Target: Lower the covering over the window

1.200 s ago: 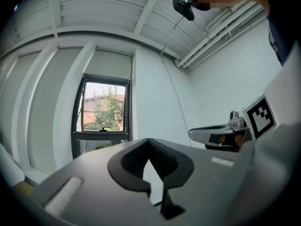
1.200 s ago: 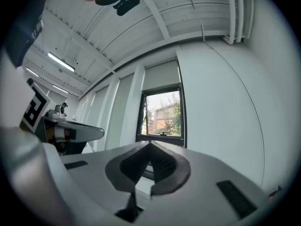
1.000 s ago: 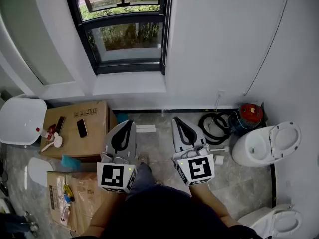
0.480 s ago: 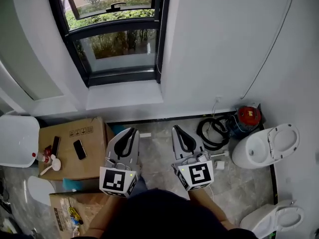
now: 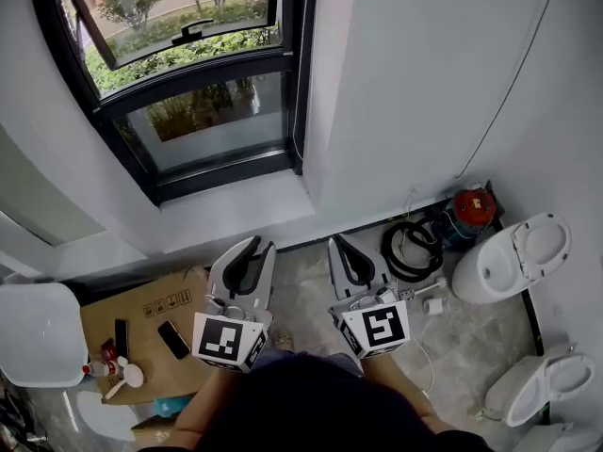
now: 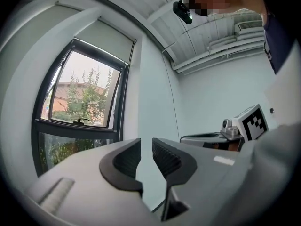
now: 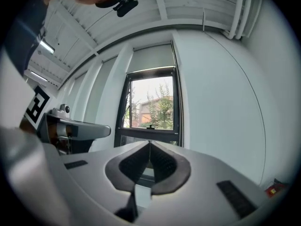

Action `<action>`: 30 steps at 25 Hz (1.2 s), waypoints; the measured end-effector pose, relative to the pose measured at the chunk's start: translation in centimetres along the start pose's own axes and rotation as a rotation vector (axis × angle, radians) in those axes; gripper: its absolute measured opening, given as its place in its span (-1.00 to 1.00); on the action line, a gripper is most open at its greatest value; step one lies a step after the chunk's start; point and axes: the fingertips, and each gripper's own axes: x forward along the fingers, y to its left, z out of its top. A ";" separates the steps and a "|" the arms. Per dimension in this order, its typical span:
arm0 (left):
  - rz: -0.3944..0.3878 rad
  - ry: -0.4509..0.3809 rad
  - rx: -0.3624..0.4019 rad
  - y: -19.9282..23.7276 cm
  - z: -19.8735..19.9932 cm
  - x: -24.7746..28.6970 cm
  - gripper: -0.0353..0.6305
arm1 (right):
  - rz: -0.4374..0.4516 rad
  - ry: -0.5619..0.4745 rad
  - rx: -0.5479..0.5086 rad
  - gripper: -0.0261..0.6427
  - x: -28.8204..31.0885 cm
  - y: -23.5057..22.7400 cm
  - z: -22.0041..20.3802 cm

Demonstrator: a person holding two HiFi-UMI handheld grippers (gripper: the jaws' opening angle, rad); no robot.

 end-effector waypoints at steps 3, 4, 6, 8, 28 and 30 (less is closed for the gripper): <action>-0.028 -0.010 0.001 1.9 -0.3 1.1 -0.71 | -0.038 0.026 -0.005 -0.88 1.2 0.0 -0.7; -0.033 -0.011 -0.005 2.5 -0.5 1.5 -0.71 | -0.047 0.037 -0.009 -0.88 1.6 0.0 -1.0; -0.036 -0.010 -0.026 3.6 -0.9 2.3 -0.71 | -0.058 0.056 -0.012 -0.88 2.4 -0.2 -1.4; -0.035 -0.006 -0.040 4.5 -1.1 3.0 -0.70 | -0.060 0.071 -0.014 -0.88 3.5 -0.5 -1.5; -0.039 -0.028 -0.003 13.2 -0.8 22.6 -0.69 | 0.037 -0.047 -0.067 -0.88 25.6 -12.0 -0.6; -0.022 -0.025 -0.005 14.0 -0.5 24.9 -0.69 | 0.047 -0.049 -0.060 -0.88 27.5 -13.8 -0.7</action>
